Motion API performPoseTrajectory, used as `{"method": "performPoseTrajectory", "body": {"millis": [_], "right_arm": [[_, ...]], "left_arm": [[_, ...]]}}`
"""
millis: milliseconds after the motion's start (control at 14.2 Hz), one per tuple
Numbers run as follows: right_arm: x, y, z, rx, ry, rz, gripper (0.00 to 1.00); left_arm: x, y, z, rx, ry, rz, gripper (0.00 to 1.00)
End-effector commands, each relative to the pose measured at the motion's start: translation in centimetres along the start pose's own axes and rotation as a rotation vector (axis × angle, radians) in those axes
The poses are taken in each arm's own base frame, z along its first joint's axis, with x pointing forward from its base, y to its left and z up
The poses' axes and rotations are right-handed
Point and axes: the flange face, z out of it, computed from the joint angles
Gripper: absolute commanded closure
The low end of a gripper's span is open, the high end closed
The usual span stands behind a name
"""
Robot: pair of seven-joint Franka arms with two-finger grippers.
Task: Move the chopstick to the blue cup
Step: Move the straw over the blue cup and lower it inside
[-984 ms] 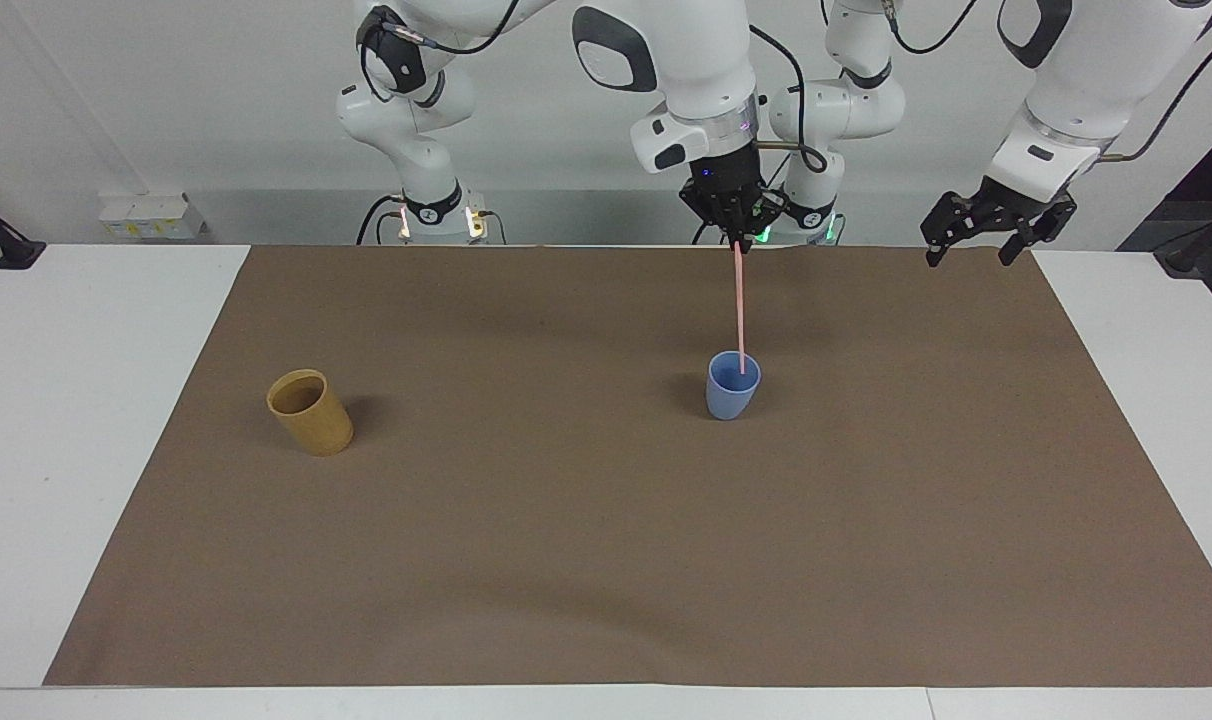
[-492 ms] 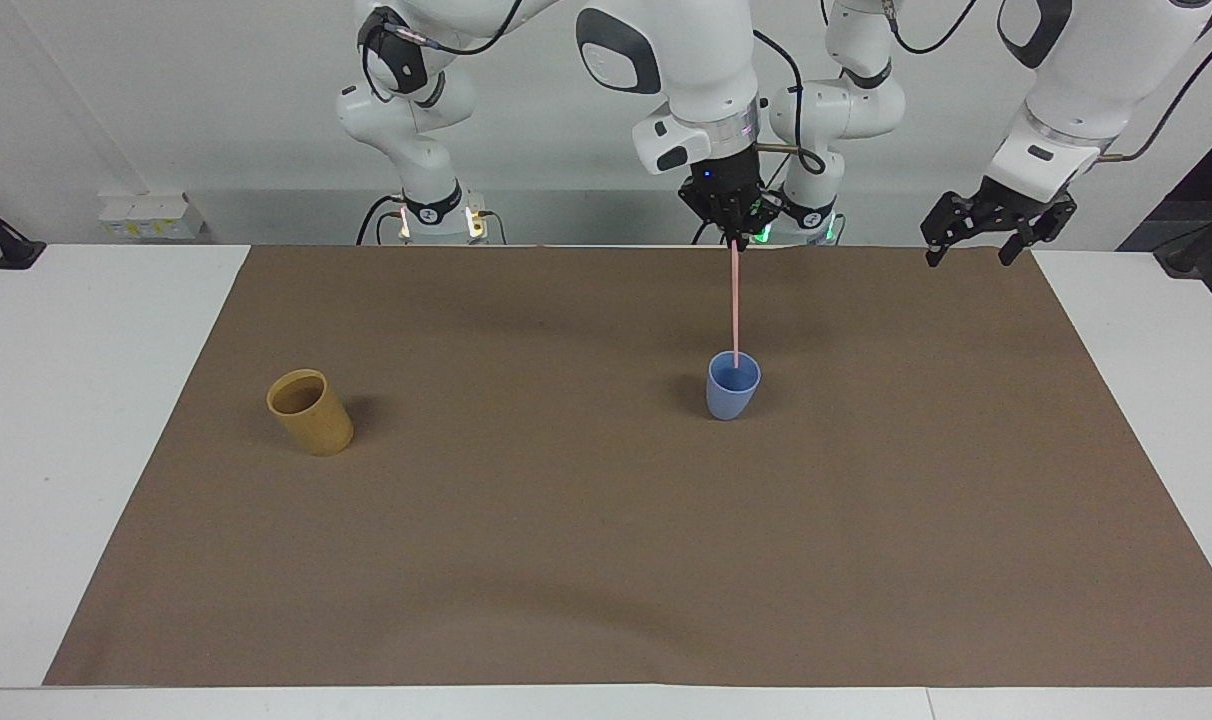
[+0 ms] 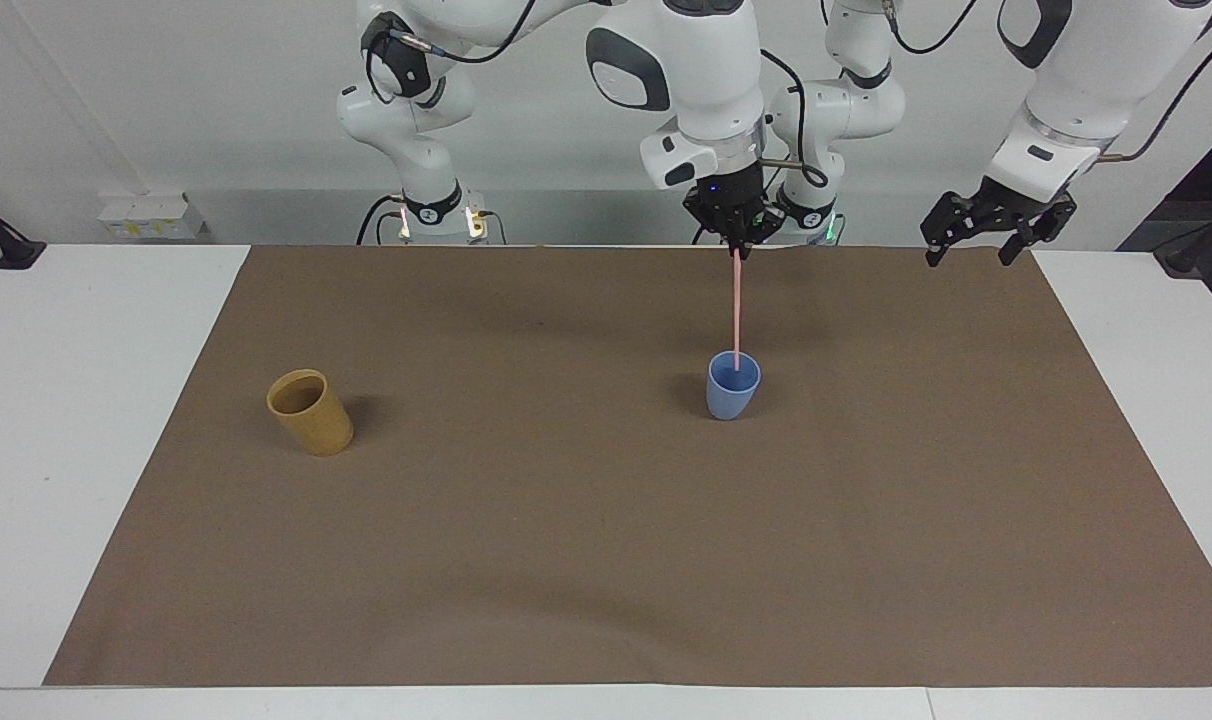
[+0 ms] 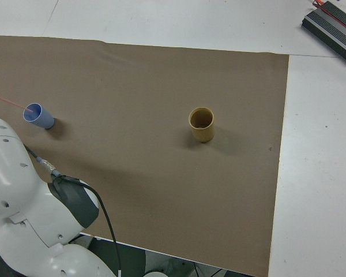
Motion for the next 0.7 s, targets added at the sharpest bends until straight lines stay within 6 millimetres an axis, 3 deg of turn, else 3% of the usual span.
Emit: {"method": "performPoseTrajectory", "body": {"millis": [0,633], "right_arm": [[0.5,0.1,0.6,0.019,0.012,0.011,1.00],[0.5,0.5,3.6,-0.024,0.009,-0.015,1.00]], "left_arm": [[-0.2,-0.2,-0.5,-0.001,-0.006,-0.012,0.00],[-0.2,0.0,-0.5,-0.001,-0.004,-0.009,0.00]]}}
